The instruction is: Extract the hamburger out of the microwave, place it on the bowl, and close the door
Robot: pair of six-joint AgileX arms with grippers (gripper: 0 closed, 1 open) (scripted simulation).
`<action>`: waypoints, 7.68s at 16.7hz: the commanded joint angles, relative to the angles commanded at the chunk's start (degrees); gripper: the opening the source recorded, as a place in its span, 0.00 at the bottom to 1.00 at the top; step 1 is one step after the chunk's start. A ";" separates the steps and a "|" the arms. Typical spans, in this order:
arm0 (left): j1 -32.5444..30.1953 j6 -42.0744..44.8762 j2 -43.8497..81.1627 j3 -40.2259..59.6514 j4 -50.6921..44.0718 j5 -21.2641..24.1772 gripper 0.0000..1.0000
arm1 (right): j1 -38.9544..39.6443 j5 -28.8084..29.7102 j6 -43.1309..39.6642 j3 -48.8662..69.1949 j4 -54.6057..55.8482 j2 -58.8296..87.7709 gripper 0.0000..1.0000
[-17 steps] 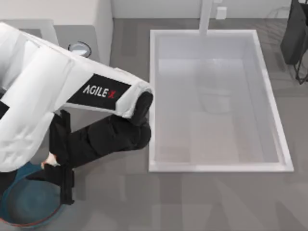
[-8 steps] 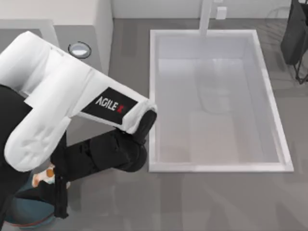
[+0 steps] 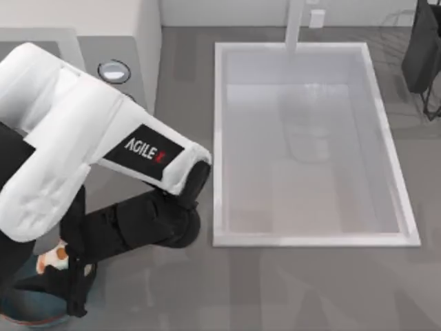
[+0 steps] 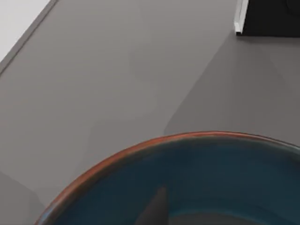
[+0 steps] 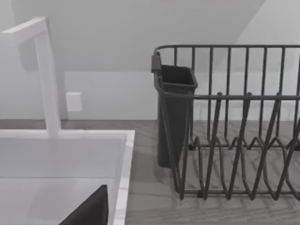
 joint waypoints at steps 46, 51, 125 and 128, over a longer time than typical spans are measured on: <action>12.50 36.48 -38.93 -20.55 23.11 11.40 1.00 | 0.00 0.00 0.00 0.00 0.00 0.00 1.00; 20.54 75.08 -68.55 -34.63 41.02 22.07 1.00 | 0.00 0.00 0.00 0.00 0.00 0.00 1.00; 32.08 159.38 -134.81 -67.41 83.95 36.12 0.00 | 0.00 0.00 0.00 0.00 0.00 0.00 1.00; 34.38 159.39 -134.48 -67.47 84.32 38.42 0.00 | 0.00 0.00 0.00 0.00 0.00 0.00 1.00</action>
